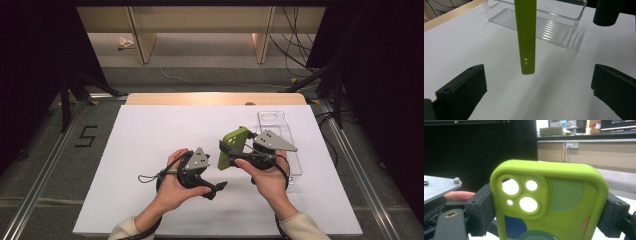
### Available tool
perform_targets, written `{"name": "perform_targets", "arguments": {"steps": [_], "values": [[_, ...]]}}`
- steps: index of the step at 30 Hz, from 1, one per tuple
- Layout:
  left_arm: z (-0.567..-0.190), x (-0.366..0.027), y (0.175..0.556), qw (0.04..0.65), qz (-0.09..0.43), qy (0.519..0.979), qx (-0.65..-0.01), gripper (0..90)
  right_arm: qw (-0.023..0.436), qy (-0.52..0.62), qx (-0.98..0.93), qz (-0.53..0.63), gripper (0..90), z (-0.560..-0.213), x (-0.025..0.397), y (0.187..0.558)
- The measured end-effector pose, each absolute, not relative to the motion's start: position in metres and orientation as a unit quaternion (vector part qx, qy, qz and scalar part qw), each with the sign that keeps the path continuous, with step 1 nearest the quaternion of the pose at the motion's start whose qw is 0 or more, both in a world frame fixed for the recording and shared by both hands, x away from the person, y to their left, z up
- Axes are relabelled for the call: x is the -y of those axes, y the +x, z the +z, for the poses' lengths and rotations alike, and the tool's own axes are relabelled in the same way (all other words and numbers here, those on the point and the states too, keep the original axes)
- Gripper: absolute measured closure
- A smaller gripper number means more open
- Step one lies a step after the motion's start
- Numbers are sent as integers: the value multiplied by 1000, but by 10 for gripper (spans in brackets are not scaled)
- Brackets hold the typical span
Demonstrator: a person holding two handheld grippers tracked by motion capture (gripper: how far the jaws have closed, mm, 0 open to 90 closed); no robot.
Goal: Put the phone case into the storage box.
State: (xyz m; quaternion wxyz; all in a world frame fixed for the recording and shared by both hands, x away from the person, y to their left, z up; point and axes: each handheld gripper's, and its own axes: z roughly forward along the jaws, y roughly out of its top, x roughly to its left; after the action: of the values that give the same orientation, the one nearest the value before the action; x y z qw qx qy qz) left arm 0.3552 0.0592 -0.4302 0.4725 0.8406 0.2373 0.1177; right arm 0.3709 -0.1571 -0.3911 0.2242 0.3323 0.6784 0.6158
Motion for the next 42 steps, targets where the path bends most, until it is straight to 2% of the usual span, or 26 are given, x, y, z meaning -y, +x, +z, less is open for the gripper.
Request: {"name": "perform_targets", "arguments": {"steps": [42], "values": [[-425, -111, 352, 470, 123, 835, -258, 3, 253, 351, -657, 617, 178, -380, 180, 377]]}}
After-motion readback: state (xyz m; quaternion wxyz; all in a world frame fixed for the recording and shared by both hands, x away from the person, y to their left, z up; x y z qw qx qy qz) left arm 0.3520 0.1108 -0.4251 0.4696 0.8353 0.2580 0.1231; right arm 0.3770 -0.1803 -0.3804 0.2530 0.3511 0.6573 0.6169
